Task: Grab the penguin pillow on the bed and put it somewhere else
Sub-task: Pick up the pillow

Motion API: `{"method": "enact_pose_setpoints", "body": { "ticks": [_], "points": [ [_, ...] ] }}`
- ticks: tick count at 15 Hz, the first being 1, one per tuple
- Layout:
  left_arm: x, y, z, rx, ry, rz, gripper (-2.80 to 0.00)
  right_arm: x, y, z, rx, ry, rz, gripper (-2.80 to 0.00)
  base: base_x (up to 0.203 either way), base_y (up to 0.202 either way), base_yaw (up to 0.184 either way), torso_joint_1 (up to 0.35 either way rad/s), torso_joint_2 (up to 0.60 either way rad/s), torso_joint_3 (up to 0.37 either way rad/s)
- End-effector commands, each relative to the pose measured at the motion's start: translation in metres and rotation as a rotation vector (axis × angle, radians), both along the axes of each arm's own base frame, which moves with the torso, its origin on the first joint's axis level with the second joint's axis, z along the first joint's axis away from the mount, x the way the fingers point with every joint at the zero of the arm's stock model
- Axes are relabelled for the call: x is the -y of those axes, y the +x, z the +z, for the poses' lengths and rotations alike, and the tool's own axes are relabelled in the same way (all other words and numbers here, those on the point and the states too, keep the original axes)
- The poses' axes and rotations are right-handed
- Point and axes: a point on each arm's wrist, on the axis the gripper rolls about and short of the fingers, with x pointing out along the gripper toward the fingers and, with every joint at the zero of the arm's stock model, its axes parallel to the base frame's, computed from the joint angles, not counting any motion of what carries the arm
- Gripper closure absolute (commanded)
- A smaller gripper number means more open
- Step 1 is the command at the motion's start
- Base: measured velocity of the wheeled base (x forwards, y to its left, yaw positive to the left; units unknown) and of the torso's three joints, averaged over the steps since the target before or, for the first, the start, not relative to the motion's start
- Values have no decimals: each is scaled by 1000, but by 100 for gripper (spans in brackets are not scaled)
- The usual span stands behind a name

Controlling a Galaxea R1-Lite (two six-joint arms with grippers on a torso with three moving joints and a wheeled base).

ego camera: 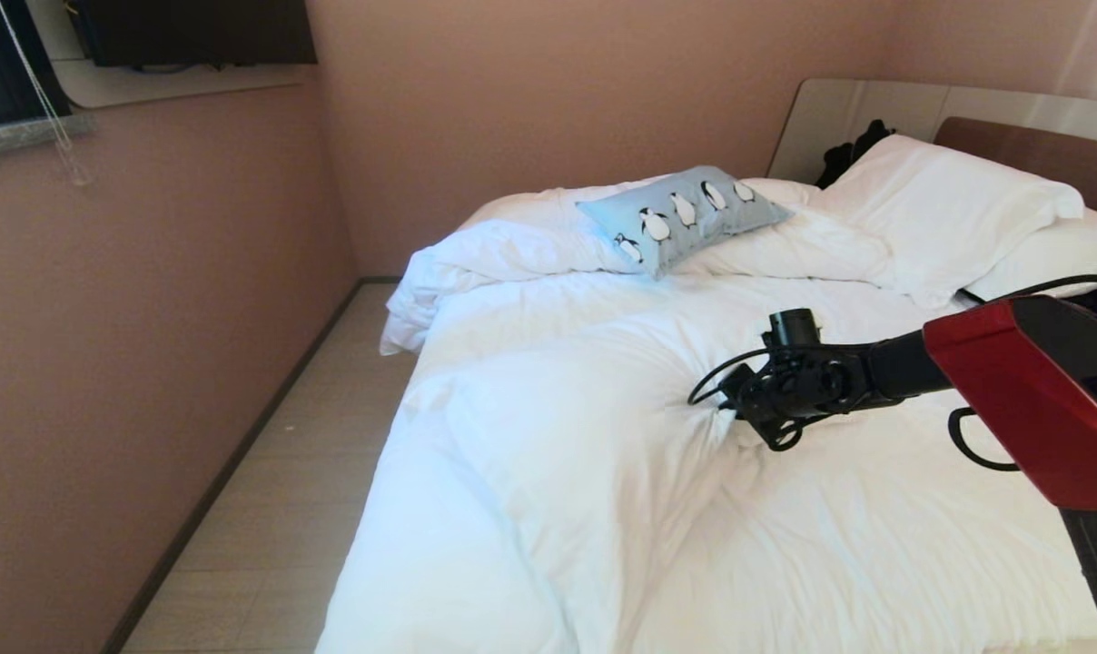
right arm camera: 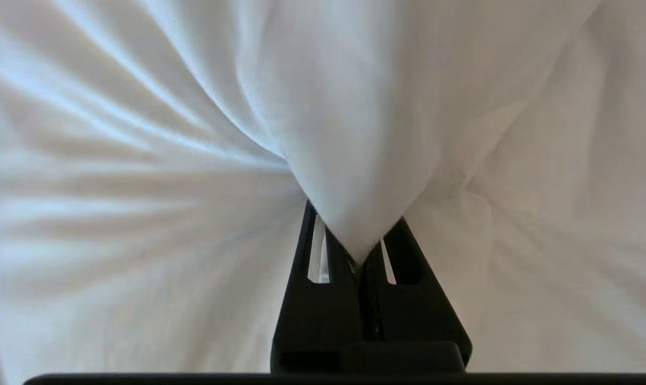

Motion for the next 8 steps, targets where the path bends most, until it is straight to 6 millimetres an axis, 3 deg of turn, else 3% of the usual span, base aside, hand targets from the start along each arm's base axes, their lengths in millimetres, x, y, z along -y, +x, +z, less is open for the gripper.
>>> {"method": "enact_pose_setpoints", "body": {
  "ticks": [1,4,8],
  "points": [
    [0,0,0,0,0,1,0,1,-7,32,81,29,8,0,0,0,0,0,0,0],
    [0,0,0,0,0,1,0,10,-14,65,144,74,0,0,0,0,0,0,0,0],
    [0,0,0,-1,0,1,0,32,-20,90,191,114,3,0,0,0,0,0,0,0]
  ]
}}
